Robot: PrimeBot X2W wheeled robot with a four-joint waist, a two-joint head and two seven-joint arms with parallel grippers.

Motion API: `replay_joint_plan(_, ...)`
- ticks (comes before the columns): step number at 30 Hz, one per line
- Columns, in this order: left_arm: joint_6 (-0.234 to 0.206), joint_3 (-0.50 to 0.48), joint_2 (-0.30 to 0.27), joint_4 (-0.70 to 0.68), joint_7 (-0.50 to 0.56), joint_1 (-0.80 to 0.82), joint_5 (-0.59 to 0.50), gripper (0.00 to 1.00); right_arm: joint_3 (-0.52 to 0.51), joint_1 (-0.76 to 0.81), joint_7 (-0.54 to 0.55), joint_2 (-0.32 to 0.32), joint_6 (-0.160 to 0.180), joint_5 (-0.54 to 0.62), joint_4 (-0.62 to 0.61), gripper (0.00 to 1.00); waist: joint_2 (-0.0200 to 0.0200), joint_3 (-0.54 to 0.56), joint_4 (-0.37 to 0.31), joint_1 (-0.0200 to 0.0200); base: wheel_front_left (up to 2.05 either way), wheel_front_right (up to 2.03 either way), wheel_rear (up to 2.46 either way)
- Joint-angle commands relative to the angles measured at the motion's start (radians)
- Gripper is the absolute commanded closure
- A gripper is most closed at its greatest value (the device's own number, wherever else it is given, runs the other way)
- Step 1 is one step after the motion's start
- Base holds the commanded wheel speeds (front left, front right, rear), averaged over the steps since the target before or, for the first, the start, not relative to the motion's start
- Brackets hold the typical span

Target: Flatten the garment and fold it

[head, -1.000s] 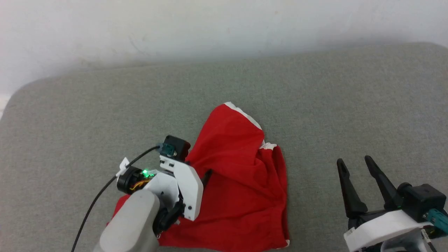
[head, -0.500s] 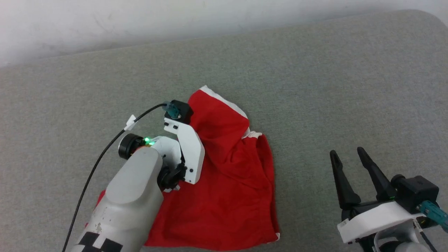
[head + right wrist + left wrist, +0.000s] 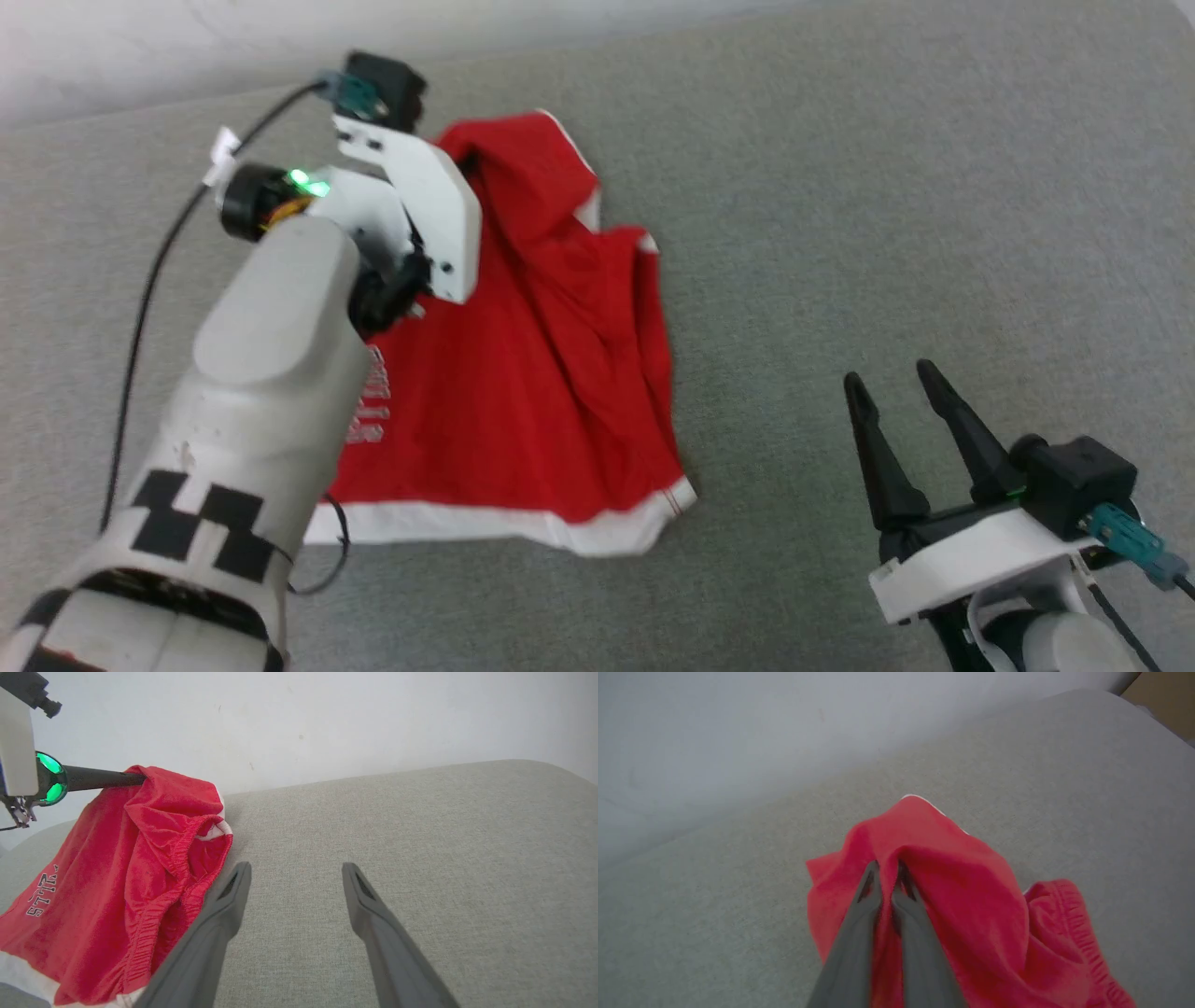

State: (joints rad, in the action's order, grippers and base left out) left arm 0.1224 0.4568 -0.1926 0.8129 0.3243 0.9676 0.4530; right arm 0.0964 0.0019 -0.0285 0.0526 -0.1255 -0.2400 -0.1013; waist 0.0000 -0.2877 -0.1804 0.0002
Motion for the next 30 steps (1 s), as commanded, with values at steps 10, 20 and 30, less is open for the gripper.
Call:
replay_joint_plan(10, -0.010, -0.056, 0.023, 0.175, -0.282, 0.024, 0.039, 0.00, 0.027, -0.049, -0.039, -0.002, -0.005, -0.006, 0.057, 0.00, 0.0000, -0.025, -0.024, -0.0002, 0.00, 0.00, 0.00)
replay_joint_plan(20, -0.071, -0.162, 0.028, 0.018, -0.580, -0.210, 0.090, 0.00, -0.023, 0.002, -0.014, -0.002, -0.005, 0.019, 0.032, 0.00, 0.0000, 0.091, 0.096, -0.0002, 0.00, 0.00, 0.00)
replay_joint_plan(30, -0.134, -0.215, -0.118, -0.313, -0.355, -0.511, 0.162, 0.00, -0.066, 0.086, 0.026, -0.002, -0.005, 0.019, -0.021, 0.00, 0.0000, 0.181, 0.183, -0.0002, 0.00, 0.00, 0.00)
